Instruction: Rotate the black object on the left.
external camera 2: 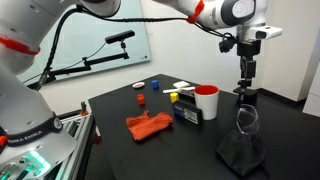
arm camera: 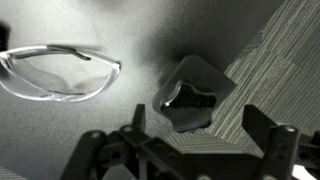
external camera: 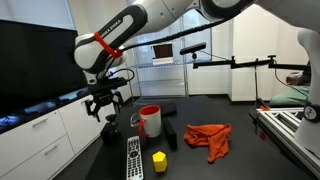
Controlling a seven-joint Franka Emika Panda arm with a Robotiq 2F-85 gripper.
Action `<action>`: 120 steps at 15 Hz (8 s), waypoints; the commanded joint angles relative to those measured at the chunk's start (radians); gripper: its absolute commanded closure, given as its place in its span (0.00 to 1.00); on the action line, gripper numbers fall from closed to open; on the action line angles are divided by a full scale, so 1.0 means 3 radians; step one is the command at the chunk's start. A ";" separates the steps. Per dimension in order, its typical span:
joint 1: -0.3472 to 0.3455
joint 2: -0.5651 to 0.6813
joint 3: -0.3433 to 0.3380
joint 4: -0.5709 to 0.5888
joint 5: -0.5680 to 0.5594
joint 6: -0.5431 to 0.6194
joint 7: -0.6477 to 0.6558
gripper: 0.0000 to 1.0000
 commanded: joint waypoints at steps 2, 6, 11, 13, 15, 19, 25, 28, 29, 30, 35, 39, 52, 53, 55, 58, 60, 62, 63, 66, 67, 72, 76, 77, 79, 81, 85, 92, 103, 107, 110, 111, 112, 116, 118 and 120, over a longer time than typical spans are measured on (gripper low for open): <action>0.0015 0.0070 -0.0027 0.0164 -0.0055 -0.0129 0.0054 0.00; 0.0012 0.0089 -0.0026 0.0166 -0.0050 -0.0133 0.0050 0.00; 0.0017 0.0084 -0.0034 0.0159 -0.0068 -0.0107 0.0028 0.50; 0.0020 0.0064 -0.0034 0.0148 -0.0105 -0.0070 -0.0044 0.65; 0.0028 0.0045 -0.0038 0.0147 -0.0169 -0.0048 -0.0109 0.74; 0.0010 0.0010 0.0010 0.0123 -0.0274 -0.0079 -0.0479 0.74; -0.0120 0.0010 0.0174 0.0163 -0.0310 -0.0296 -0.1480 0.74; -0.0215 0.0063 0.0224 0.0266 -0.0349 -0.0366 -0.1976 0.74; -0.0242 0.0076 0.0240 0.0293 -0.0364 -0.0383 -0.2134 0.74; -0.0280 0.0116 0.0251 0.0355 -0.0382 -0.0400 -0.2298 0.74; -0.0314 0.0184 0.0269 0.0486 -0.0490 -0.0432 -0.2815 0.74; -0.0286 0.0035 0.0211 0.0263 -0.0394 -0.0213 -0.2372 0.17; -0.0067 -0.0242 0.0022 -0.0027 -0.0303 -0.0327 -0.0642 0.00; -0.0032 -0.0248 0.0020 -0.0062 -0.0303 -0.0338 -0.0570 0.00; 0.0022 -0.0249 0.0026 -0.0130 -0.0290 -0.0340 -0.0453 0.00; 0.0072 -0.0266 0.0030 -0.0207 -0.0297 -0.0265 -0.0388 0.00; 0.0085 -0.0274 0.0030 -0.0221 -0.0300 -0.0227 -0.0375 0.00; 0.0086 -0.0254 0.0035 -0.0196 -0.0311 -0.0144 -0.0407 0.00; 0.0086 -0.0225 0.0033 -0.0150 -0.0313 -0.0141 -0.0406 0.00; 0.0088 -0.0189 0.0031 -0.0102 -0.0307 -0.0135 -0.0391 0.00; 0.0086 -0.0177 0.0034 -0.0086 -0.0303 -0.0148 -0.0391 0.00; 0.0076 -0.0107 0.0024 -0.0012 -0.0294 -0.0193 -0.0360 0.00; 0.0052 -0.0021 -0.0007 0.0100 -0.0283 -0.0210 -0.0329 0.00; 0.0047 -0.0010 -0.0011 0.0125 -0.0279 -0.0221 -0.0320 0.00; 0.0042 0.0028 -0.0017 0.0184 -0.0275 -0.0220 -0.0311 0.00; 0.0028 0.0084 0.0007 0.0266 -0.0258 -0.0244 -0.0346 0.00; 0.0029 0.0203 0.0011 0.0403 -0.0259 -0.0257 -0.0346 0.00; 0.0021 0.0354 0.0014 0.0606 -0.0252 -0.0273 -0.0343 0.27; -0.0020 0.0384 0.0022 0.0699 -0.0262 -0.0269 -0.0418 0.85; -0.0022 0.0377 0.0025 0.0690 -0.0260 -0.0261 -0.0425 0.85; -0.0059 0.0375 0.0083 0.0725 -0.0279 -0.0413 -0.0721 0.85; -0.0081 0.0377 0.0120 0.0750 -0.0303 -0.0503 -0.0953 0.85; -0.0101 0.0393 0.0141 0.0784 -0.0318 -0.0544 -0.1113 0.85; -0.0142 0.0460 0.0192 0.0940 -0.0391 -0.0686 -0.1682 0.85; -0.0145 0.0490 0.0202 0.1001 -0.0430 -0.0736 -0.1915 0.85; -0.0123 0.0523 0.0190 0.1064 -0.0499 -0.0760 -0.2092 0.85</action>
